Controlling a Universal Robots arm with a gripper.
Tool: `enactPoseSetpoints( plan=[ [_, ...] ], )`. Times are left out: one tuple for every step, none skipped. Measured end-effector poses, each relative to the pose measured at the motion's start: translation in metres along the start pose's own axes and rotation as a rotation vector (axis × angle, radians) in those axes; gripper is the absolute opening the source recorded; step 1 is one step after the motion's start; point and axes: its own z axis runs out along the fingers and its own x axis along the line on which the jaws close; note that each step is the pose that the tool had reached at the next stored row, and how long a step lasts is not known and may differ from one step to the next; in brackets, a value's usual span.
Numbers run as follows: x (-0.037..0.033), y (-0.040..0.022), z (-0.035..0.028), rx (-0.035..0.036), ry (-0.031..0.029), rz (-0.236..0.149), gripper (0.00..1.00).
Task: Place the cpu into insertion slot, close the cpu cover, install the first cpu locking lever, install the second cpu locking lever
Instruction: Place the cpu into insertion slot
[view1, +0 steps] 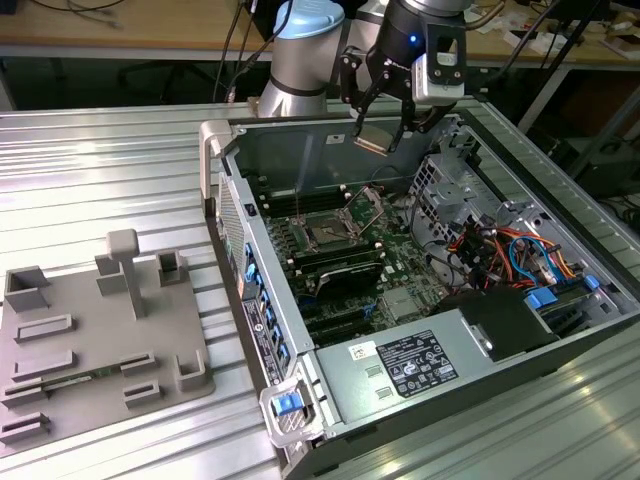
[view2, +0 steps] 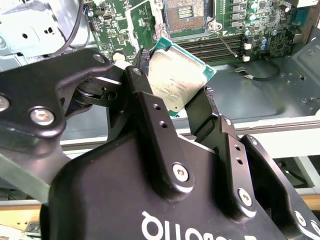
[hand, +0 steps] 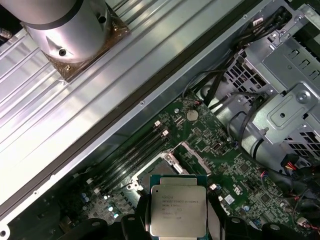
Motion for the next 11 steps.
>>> enactPoseSetpoints(
  plan=[
    [0.0, 0.0, 0.0, -0.0001, -0.0003, 0.004, 0.55],
    [0.0, 0.0, 0.0, -0.0002, -0.0008, 0.009, 0.55],
    [0.0, 0.0, 0.0, -0.0003, -0.0014, 0.015, 0.55],
    [0.0, 0.0, 0.0, -0.0003, -0.0017, 0.019, 0.55],
    [0.0, 0.0, 0.0, -0.0004, -0.002, 0.023, 0.55],
    [0.0, 0.0, 0.0, -0.0004, -0.0022, 0.024, 0.55],
    [0.0, 0.0, 0.0, -0.0005, -0.0023, 0.025, 0.55],
    [0.0, 0.0, 0.0, -0.0004, -0.0023, 0.025, 0.55],
    [0.0, 0.0, 0.0, -0.0004, -0.0023, 0.025, 0.55],
    [0.0, 0.0, 0.0, -0.0004, -0.0023, 0.025, 0.55],
    [0.0, 0.0, 0.0, -0.0004, -0.0023, 0.025, 0.55]
  ],
)
